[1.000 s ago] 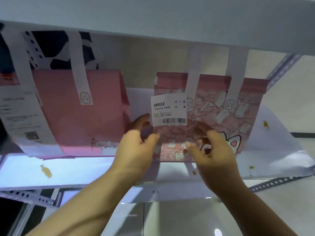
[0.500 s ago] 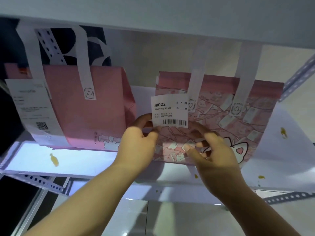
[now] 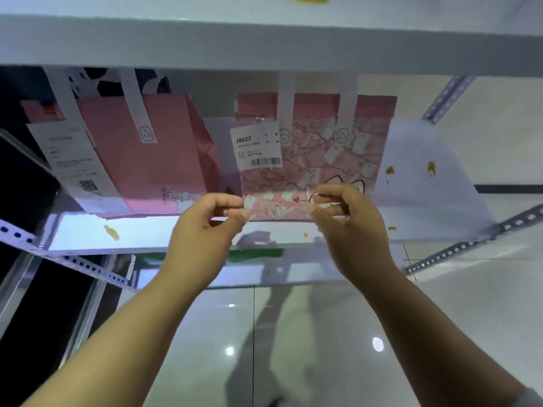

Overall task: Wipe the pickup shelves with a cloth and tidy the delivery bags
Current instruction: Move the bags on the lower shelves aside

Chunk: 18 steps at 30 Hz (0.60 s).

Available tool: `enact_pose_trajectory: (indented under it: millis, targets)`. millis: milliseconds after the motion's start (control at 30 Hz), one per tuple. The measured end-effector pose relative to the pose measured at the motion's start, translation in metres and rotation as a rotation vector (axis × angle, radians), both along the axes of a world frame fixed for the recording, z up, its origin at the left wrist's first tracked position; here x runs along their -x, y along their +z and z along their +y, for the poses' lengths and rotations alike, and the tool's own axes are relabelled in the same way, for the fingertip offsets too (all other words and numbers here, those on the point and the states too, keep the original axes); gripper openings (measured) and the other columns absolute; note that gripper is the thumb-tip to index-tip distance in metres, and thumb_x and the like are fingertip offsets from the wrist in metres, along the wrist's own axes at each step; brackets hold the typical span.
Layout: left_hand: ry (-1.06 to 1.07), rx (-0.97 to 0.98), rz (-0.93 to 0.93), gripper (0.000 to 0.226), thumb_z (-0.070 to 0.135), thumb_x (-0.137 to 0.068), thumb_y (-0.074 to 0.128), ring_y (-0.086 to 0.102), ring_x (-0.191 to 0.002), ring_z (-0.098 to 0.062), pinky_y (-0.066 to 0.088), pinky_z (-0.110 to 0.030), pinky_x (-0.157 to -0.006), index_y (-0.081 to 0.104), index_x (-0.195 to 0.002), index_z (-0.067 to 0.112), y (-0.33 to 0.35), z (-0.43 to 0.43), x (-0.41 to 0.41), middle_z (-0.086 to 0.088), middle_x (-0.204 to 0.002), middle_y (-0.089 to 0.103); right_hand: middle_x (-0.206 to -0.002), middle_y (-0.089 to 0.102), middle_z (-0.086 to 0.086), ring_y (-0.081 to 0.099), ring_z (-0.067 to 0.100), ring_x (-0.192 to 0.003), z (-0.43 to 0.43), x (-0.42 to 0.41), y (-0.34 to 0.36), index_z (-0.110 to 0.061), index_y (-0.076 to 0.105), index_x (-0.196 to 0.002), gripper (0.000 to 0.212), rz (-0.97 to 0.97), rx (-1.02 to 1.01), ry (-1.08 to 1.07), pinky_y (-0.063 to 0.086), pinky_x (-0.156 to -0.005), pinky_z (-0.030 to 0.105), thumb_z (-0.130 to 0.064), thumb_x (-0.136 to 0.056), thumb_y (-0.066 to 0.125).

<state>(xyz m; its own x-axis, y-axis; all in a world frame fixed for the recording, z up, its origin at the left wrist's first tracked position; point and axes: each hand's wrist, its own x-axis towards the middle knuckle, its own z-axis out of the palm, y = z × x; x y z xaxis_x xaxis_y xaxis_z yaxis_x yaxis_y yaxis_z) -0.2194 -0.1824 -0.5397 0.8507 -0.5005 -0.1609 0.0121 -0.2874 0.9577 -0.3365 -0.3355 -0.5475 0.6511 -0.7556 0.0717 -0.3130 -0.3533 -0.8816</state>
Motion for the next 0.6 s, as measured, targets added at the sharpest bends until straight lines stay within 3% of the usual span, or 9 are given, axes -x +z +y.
enact_pose_trajectory:
  millis: [167,367,600]
  targets:
    - [-0.021,0.034,0.046,0.011,0.02,-0.083,0.065,0.065,-0.073,-0.009,0.051,-0.016,-0.058,0.066,-0.084,0.031,0.017,0.022,0.03,0.005,-0.083,0.069,-0.093,0.067,-0.011,0.062,0.003,-0.081,0.03,0.026,0.014,-0.027,0.063,-0.097,0.015,-0.037,-0.086,-0.097,0.047,-0.071,0.013,-0.022,-0.083,0.066]
    - [-0.059,0.074,0.109,0.009,0.019,-0.083,0.064,0.063,-0.071,-0.006,0.05,-0.022,-0.061,0.066,-0.083,0.028,0.039,0.057,0.063,0.005,-0.079,0.069,-0.083,0.067,-0.012,0.058,-0.002,-0.071,0.067,0.061,0.041,-0.029,0.064,-0.089,0.013,-0.116,-0.118,-0.14,0.042,-0.064,0.004,-0.018,-0.084,0.066]
    - [-0.041,0.112,0.126,0.012,0.017,-0.085,0.062,0.064,-0.072,-0.007,0.048,-0.025,-0.063,0.065,-0.08,0.028,0.043,0.091,0.084,-0.001,-0.084,0.071,-0.071,0.06,-0.012,0.054,0.003,-0.065,0.098,0.089,0.054,-0.02,0.065,-0.089,0.008,-0.191,-0.129,-0.118,0.05,-0.068,0.024,-0.013,-0.085,0.065]
